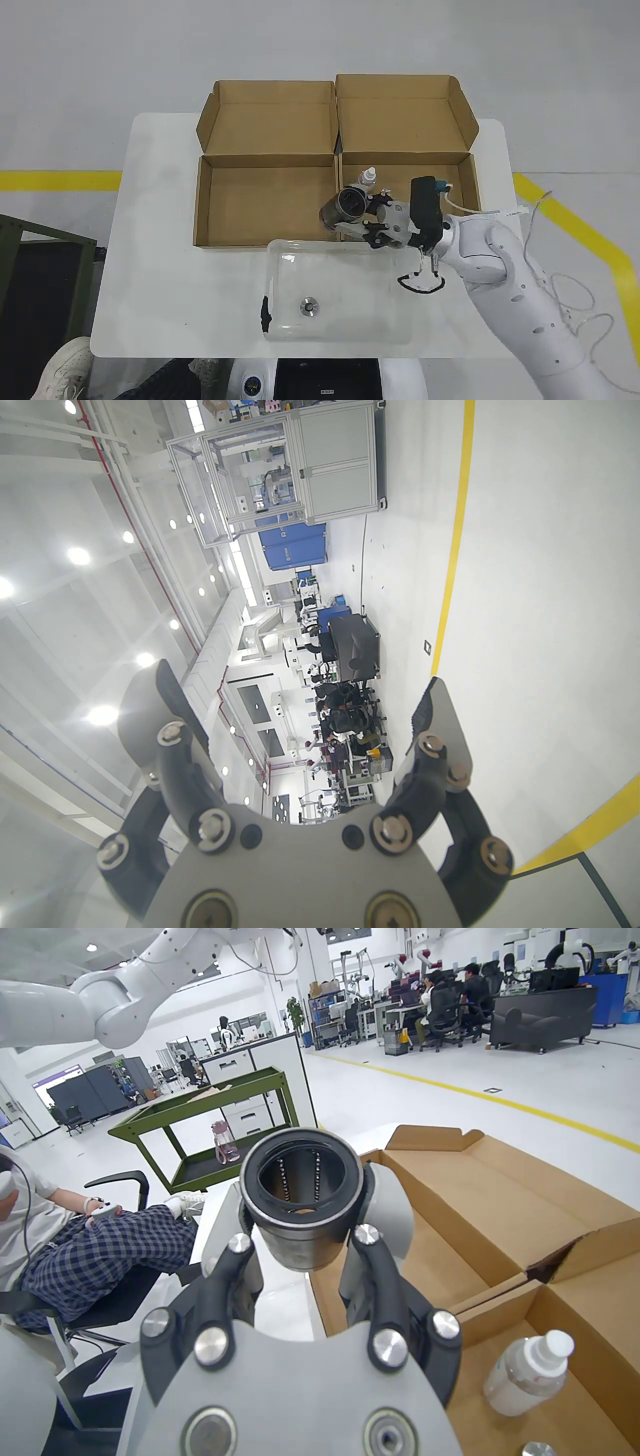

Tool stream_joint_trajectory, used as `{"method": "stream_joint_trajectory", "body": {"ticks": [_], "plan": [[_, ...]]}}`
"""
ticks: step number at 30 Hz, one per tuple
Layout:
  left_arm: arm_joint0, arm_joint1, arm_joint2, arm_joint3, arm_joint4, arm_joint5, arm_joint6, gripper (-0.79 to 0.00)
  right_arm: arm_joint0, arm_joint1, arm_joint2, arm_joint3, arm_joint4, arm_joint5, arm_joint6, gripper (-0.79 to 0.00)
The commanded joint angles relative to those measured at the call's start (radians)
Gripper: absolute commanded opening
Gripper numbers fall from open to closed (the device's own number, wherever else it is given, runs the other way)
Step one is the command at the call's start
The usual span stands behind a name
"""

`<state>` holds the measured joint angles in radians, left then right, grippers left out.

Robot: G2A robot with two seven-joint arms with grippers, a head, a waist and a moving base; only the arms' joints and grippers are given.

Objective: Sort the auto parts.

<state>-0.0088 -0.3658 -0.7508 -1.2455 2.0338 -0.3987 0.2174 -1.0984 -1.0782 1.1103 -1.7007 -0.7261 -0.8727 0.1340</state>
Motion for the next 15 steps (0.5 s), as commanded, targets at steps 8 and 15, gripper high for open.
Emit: {"method": "stream_joint_trajectory", "body": {"ticks": [8,15], "plan": [[0.000,0.000,0.000,0.000,0.000,0.000,0.000,0.000,0.052,-0.018,-0.052,0.013,-0.094,0.138,0.043,-0.785],[0.000,0.000,0.000,0.000,0.000,0.000,0.000,0.000,0.111,-0.039,-0.113,0.046,-0.157,0.245,0.088,-0.785]]}}
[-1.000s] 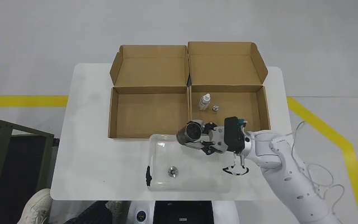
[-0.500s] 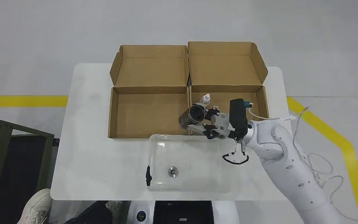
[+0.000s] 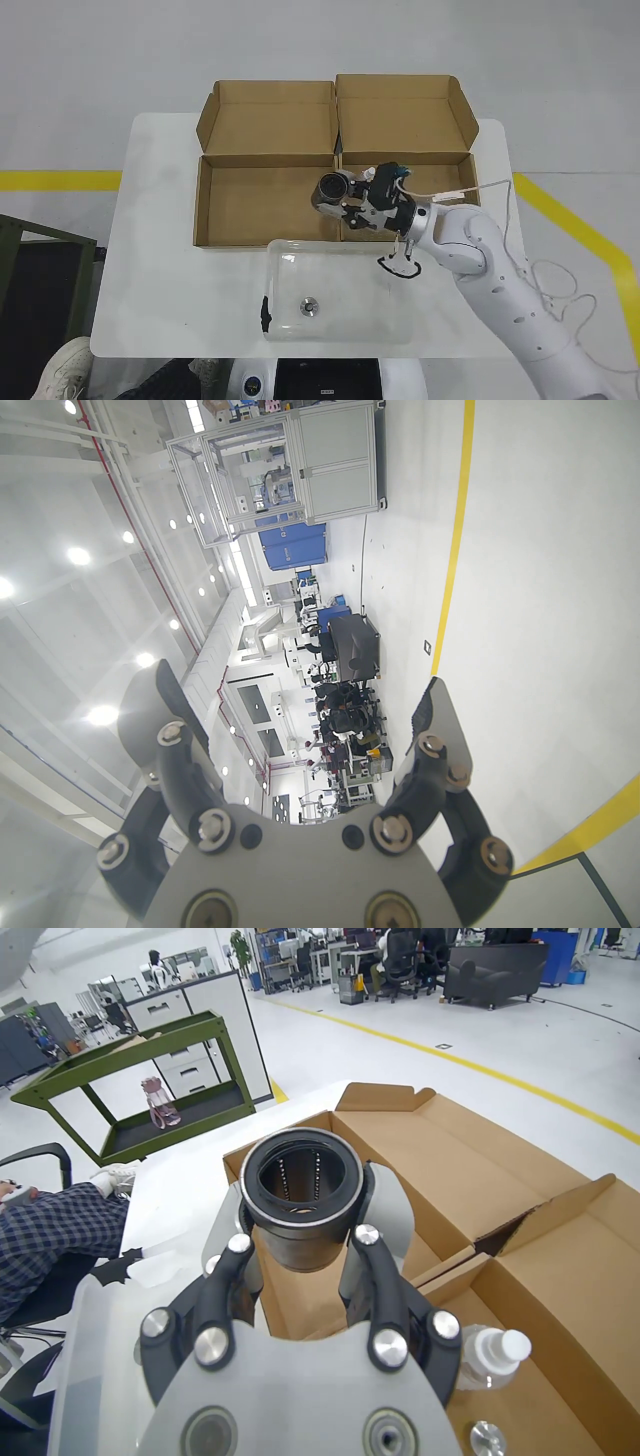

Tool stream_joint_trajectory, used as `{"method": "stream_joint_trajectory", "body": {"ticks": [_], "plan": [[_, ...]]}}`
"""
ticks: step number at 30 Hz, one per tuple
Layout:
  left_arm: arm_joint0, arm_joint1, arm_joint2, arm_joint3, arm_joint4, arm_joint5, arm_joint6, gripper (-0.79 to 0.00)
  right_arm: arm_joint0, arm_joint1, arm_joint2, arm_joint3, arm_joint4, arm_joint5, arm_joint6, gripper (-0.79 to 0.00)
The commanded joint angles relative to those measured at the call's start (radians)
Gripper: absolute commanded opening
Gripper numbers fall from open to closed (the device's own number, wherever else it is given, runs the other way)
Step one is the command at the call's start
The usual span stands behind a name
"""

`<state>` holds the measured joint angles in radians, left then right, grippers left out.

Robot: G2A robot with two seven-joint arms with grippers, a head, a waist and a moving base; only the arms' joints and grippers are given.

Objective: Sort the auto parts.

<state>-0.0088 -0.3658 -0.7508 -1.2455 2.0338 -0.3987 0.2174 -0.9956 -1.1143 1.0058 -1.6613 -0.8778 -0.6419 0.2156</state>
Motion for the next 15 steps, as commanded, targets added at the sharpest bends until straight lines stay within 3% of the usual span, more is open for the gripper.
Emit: {"method": "stream_joint_trajectory", "body": {"ticks": [1,15], "plan": [[0.000,0.000,0.000,0.000,0.000,0.000,0.000,0.000,0.018,-0.006,-0.018,0.014,-0.012,0.030,0.013,-0.785],[0.000,0.000,0.000,0.000,0.000,0.000,0.000,0.000,0.190,-0.079,-0.189,0.191,-0.069,0.176,0.086,-0.785]]}}
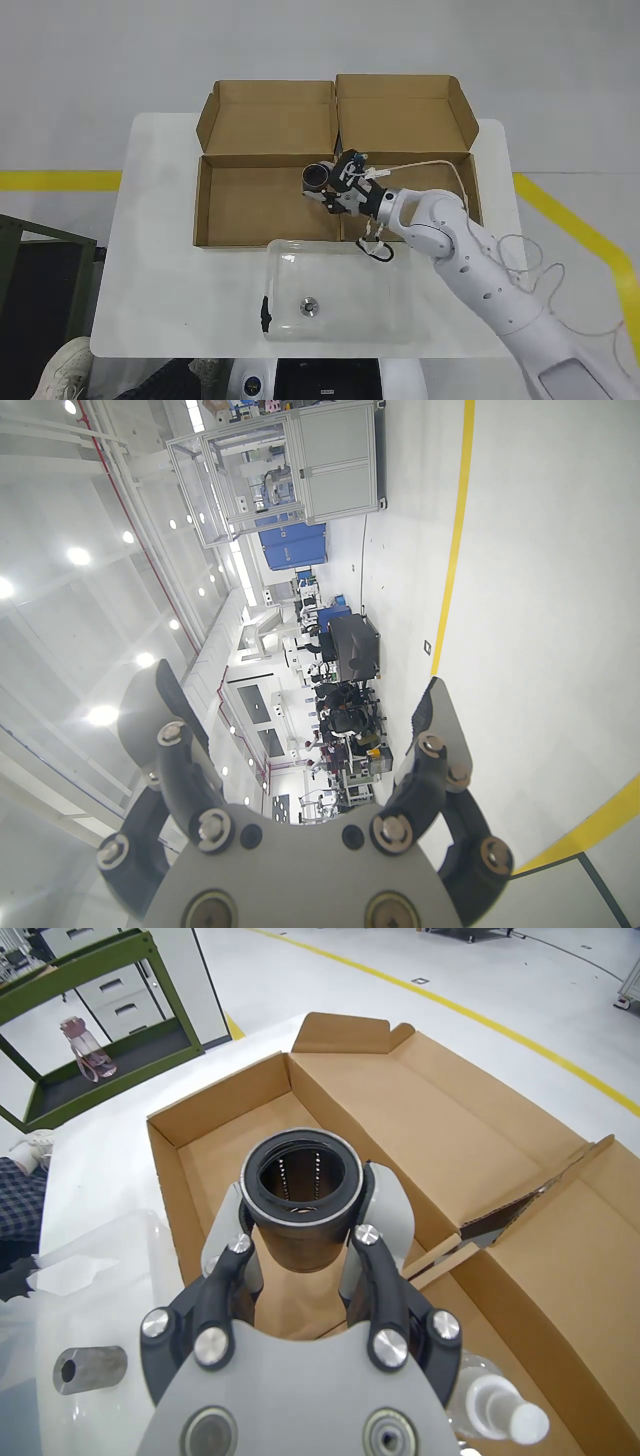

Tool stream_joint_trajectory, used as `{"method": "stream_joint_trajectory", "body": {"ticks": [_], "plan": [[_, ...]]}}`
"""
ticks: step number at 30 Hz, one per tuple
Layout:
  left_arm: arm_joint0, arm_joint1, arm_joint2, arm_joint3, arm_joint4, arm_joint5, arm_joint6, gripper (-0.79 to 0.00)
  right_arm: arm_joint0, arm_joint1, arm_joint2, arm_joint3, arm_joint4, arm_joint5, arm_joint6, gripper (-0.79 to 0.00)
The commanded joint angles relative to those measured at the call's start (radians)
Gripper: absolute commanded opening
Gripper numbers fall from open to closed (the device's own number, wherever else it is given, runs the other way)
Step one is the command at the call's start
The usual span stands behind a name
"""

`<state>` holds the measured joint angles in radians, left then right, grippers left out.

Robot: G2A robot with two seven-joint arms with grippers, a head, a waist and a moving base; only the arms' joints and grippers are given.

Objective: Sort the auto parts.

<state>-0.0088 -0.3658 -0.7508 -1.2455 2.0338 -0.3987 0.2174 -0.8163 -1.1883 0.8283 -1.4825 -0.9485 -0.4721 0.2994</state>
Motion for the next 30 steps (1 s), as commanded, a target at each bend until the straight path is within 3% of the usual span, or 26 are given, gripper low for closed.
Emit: {"method": "stream_joint_trajectory", "body": {"ticks": [1,21,25,30], "plan": [[0.000,0.000,0.000,0.000,0.000,0.000,0.000,0.000,0.024,-0.011,-0.023,0.027,-0.005,0.014,0.008,-0.785],[0.000,0.000,0.000,0.000,0.000,0.000,0.000,0.000,0.154,-0.122,-0.190,0.229,-0.101,0.143,0.051,-0.782],[0.000,0.000,0.000,0.000,0.000,0.000,0.000,0.000,0.162,-0.136,-0.202,0.249,-0.117,0.151,0.052,-0.588],[0.000,0.000,0.000,0.000,0.000,0.000,0.000,0.000,0.161,-0.148,-0.206,0.261,-0.140,0.159,0.056,-0.505]]}}
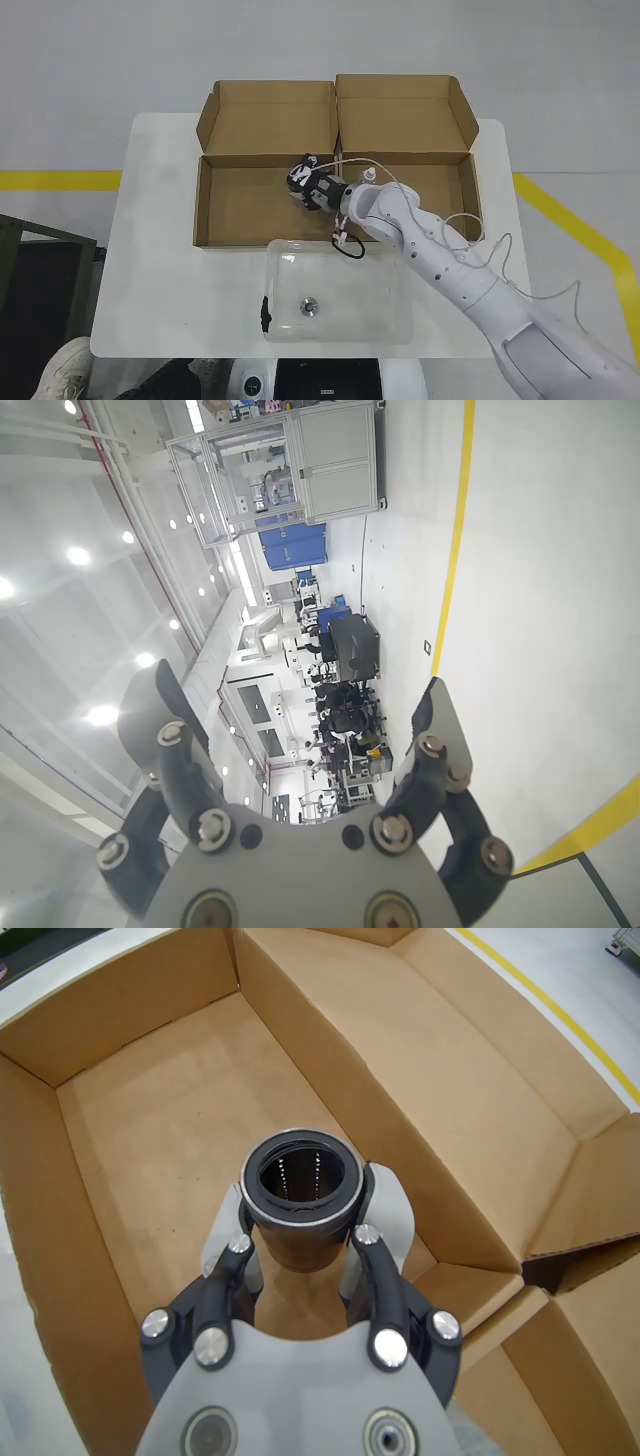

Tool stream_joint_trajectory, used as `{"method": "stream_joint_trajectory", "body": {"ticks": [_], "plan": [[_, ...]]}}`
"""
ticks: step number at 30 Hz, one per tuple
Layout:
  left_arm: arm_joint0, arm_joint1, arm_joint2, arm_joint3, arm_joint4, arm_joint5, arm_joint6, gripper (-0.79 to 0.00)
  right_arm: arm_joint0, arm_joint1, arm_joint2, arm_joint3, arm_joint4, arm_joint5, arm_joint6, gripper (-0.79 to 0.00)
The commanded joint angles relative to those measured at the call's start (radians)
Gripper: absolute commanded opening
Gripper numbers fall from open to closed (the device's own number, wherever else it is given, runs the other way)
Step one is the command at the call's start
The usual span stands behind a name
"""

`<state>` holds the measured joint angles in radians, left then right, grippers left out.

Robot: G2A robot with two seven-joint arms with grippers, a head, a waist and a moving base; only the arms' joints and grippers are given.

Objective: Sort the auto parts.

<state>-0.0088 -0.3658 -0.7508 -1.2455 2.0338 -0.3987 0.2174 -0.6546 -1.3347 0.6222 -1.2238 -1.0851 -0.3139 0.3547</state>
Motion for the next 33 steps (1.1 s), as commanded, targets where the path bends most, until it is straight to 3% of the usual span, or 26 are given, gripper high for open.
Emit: {"method": "stream_joint_trajectory", "body": {"ticks": [1,8,9,11,12,23,33], "plan": [[0.000,0.000,0.000,0.000,0.000,0.000,0.000,0.000,-0.002,-0.004,0.000,0.005,-0.008,0.000,0.001,-0.499],[0.000,0.000,0.000,0.000,0.000,0.000,0.000,0.000,-0.012,-0.013,0.007,0.017,-0.036,0.003,0.004,-0.397],[0.000,0.000,0.000,0.000,0.000,0.000,0.000,0.000,-0.014,-0.014,0.009,0.016,-0.040,0.002,0.004,-0.336],[0.000,0.000,0.000,0.000,0.000,0.000,0.000,0.000,-0.019,-0.014,0.013,0.013,-0.048,-0.003,0.004,-0.120],[0.000,0.000,0.000,0.000,0.000,0.000,0.000,0.000,-0.022,-0.014,0.015,0.010,-0.053,-0.006,0.004,-0.068],[0.000,0.000,0.000,0.000,0.000,0.000,0.000,0.000,-0.075,0.000,0.069,-0.104,-0.121,-0.029,0.011,-0.043],[0.000,0.000,0.000,0.000,0.000,0.000,0.000,0.000,-0.183,0.034,0.137,-0.338,-0.189,-0.110,0.050,-0.049]]}}
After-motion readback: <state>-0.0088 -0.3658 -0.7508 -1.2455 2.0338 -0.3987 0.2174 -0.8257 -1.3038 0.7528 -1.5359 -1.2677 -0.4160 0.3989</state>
